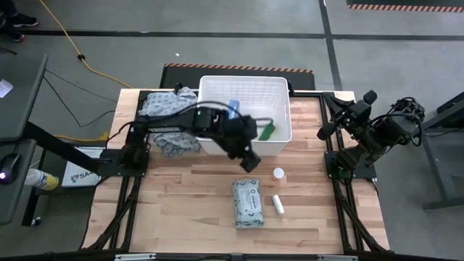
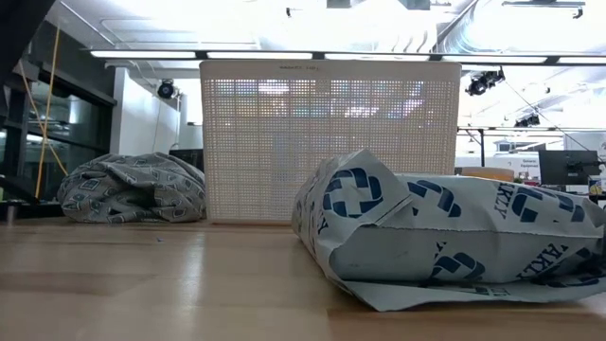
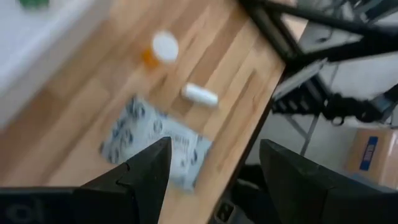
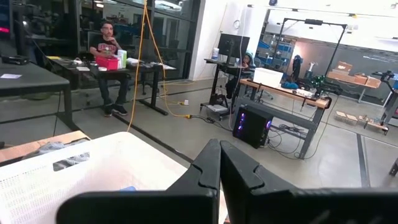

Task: Pick & place medical supplies in basket/bin
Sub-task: Put the white mailer bag into the white bin

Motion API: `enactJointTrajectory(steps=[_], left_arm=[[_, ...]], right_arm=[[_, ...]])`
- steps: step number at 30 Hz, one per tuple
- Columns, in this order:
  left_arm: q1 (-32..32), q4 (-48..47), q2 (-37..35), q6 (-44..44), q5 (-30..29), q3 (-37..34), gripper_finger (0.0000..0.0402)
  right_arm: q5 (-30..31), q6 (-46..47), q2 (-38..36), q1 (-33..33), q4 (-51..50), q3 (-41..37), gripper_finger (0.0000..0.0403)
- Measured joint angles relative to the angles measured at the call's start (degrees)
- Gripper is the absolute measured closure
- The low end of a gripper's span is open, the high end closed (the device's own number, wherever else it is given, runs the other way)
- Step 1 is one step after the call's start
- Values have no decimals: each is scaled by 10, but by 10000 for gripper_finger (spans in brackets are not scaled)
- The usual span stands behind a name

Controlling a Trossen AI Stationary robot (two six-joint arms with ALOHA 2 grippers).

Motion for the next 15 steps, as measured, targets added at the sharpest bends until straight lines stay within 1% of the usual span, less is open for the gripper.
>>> enactJointTrajectory(steps=[5,10,15], left_arm=[[-43,-42,0,-66,-32,0,126],[-82,-61,0,-121,-72,-3,126],[-118,-72,1,-180,-137,-16,126]], right_arm=[[0,0,0,0,0,0,403],[0,1,0,0,0,0,403],[0,23,0,0,0,0,403]])
